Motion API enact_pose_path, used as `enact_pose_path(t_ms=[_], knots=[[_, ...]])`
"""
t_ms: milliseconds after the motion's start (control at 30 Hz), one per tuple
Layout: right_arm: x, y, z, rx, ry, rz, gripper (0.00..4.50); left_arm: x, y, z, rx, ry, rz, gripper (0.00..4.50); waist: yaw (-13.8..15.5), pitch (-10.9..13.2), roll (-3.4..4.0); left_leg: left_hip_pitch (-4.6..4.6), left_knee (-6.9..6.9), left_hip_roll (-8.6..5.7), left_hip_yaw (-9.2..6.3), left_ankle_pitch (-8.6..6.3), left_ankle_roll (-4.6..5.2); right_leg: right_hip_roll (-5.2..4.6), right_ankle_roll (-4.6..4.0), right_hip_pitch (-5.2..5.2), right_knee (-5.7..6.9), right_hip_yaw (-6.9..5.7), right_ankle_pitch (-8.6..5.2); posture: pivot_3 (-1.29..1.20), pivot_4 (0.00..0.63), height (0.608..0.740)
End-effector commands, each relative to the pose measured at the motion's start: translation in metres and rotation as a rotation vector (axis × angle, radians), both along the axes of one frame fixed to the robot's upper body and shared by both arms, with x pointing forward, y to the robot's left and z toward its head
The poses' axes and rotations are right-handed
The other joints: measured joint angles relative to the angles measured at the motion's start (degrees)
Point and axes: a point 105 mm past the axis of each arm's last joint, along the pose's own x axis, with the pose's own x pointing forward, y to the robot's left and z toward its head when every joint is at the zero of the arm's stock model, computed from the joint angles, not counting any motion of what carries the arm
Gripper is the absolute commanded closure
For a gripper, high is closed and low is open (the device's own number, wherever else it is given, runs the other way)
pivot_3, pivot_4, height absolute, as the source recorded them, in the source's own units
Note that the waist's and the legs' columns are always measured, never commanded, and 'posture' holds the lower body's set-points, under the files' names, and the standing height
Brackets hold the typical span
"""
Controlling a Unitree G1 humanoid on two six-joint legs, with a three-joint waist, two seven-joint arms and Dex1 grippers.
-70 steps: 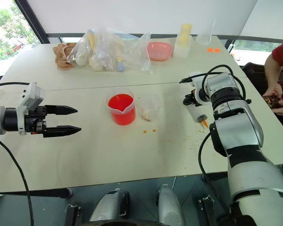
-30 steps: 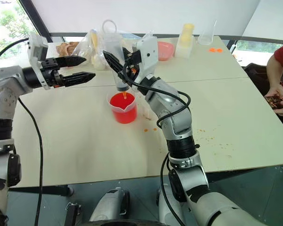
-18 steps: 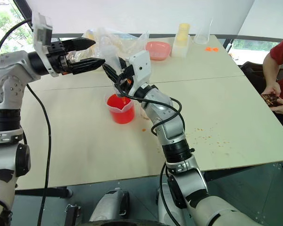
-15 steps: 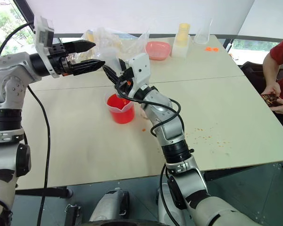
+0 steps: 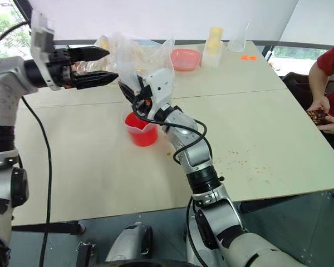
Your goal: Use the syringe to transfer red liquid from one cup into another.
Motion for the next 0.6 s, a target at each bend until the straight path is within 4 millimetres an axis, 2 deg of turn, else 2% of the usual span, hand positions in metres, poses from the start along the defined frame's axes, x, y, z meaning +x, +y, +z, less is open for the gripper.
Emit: enact_pose_path(t_ms=[33,400,600], knots=[[-0.007,0.008,0.015,0.026,-0.05,0.027,3.09,-0.002,0.006,0.017,-0.044,-0.066,0.03,0.0,0.3,0.0,0.0,0.0,0.01,0.0,-0.06,0.0,0.0,0.0,0.0,0.0,0.0,0.0,0.0,0.0,0.15,0.74],[-0.015,0.013,0.008,0.001,-0.061,0.052,3.09,0.02,-0.004,0.017,-0.082,-0.123,0.086,0.0,0.2,0.0,0.0,-0.01,0.01,-0.04,-0.16,0.0,-0.01,-0.01,0.0,0.01,-0.01,-0.03,0.0,0.0,0.15,0.74],[-0.014,0.012,0.009,0.009,-0.06,0.038,3.09,0.028,0.0,0.013,-0.026,-0.137,0.116,0.0,0.2,0.0,0.0,-0.01,0.01,-0.04,-0.16,0.0,-0.01,0.0,0.0,0.0,0.0,-0.03,0.0,0.0,0.15,0.74]])
